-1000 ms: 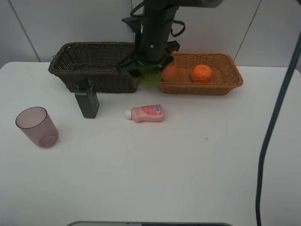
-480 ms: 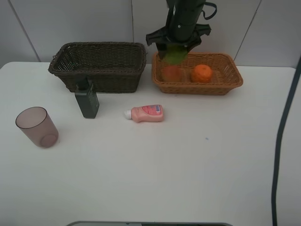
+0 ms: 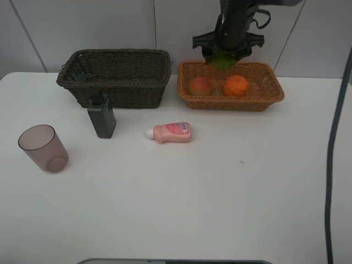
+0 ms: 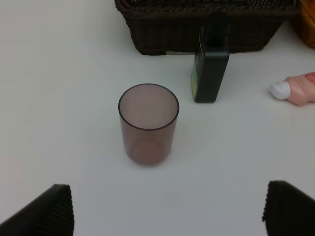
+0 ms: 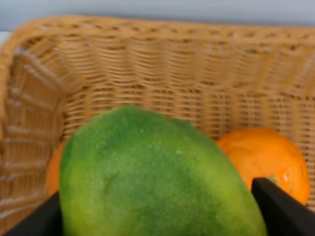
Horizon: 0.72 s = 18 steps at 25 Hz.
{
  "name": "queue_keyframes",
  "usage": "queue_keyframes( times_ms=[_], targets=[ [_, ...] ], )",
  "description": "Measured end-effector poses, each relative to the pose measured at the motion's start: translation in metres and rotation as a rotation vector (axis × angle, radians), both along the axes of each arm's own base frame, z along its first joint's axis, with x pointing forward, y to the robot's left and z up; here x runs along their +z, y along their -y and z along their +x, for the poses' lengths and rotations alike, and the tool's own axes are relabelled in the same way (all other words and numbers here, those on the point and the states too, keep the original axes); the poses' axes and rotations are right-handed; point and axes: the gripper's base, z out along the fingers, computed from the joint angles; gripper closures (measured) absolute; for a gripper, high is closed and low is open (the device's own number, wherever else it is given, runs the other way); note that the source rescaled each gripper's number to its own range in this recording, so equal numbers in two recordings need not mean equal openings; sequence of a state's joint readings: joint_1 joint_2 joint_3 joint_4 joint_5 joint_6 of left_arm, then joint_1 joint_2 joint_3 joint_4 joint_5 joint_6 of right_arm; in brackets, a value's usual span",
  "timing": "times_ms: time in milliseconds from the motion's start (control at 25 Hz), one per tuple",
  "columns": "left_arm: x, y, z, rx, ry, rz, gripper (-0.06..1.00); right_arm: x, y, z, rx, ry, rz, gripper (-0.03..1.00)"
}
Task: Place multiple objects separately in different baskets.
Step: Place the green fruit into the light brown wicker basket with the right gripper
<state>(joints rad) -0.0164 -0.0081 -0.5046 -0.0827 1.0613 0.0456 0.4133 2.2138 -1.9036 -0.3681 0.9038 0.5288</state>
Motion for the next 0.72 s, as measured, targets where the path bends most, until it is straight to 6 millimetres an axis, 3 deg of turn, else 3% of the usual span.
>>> queue_keyframes(
  times_ms=[280, 720],
  targets=[
    [0.000, 0.000, 0.000, 0.000, 0.000, 0.000, -0.05, -0.032, 0.001, 0.001, -0.069, -0.089, -0.020, 0.59],
    [0.000, 0.000, 0.000, 0.000, 0.000, 0.000, -0.05, -0.035, 0.001, 0.001, -0.073, -0.098, -0.023, 0.59]
  ],
)
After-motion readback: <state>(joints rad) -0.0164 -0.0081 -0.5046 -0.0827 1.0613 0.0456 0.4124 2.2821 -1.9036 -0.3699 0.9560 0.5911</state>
